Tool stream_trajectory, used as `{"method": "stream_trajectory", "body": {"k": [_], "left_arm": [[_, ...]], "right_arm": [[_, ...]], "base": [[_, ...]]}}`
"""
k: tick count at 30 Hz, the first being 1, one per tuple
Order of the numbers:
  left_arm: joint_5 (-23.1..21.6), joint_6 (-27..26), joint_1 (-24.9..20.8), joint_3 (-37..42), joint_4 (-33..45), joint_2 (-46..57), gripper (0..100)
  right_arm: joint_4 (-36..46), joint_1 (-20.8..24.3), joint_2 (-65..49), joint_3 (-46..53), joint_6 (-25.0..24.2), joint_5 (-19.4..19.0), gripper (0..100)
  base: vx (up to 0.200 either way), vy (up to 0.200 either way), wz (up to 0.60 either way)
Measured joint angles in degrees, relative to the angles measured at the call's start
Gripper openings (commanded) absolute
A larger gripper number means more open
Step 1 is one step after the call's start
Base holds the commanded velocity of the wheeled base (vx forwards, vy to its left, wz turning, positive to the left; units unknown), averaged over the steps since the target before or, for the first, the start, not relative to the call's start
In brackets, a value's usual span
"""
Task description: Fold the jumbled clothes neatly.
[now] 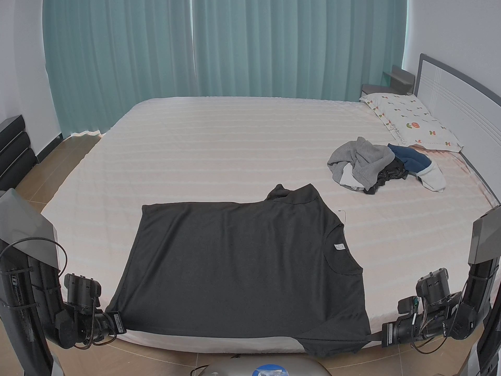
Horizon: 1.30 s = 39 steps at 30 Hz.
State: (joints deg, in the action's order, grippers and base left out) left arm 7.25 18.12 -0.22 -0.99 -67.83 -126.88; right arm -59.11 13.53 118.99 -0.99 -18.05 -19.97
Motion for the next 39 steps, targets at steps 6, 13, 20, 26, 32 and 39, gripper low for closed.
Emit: {"method": "stream_trajectory", "body": {"k": [6, 13, 20, 26, 32, 39], "left_arm": [[0.1, -0.7, -0.4, 0.0, 3.0, 1.7, 0], [0.2, -3.2, -0.5, 0.0, 8.8, 3.0, 0], [0.0, -3.1, -0.4, 0.0, 6.6, 4.0, 0], [-0.1, 1.5, -0.2, 0.0, -0.5, 4.9, 0], [-0.2, 7.6, -0.3, -1.9, -3.9, 7.3, 0], [-0.1, 12.0, -0.4, -6.0, -4.0, 9.2, 0]], "right_arm": [[2.2, 0.0, -2.2, 0.0, 1.3, 0.0, 0], [2.6, 0.0, -3.6, 0.0, 1.3, 0.0, 0], [2.9, 0.0, -4.8, 0.0, 1.3, 0.0, 0], [-0.5, -0.1, -6.6, 0.0, 0.8, 0.0, 0], [-6.5, -0.4, -7.6, -0.4, 0.2, 0.3, 0], [-7.8, -0.5, -8.1, -5.6, -3.1, 4.4, 0]], "base": [[0.000, 0.000, 0.00], [0.000, 0.000, 0.00], [0.000, 0.000, 0.00], [0.000, 0.000, 0.00], [0.000, 0.000, 0.00], [0.000, 0.000, 0.00]]}}
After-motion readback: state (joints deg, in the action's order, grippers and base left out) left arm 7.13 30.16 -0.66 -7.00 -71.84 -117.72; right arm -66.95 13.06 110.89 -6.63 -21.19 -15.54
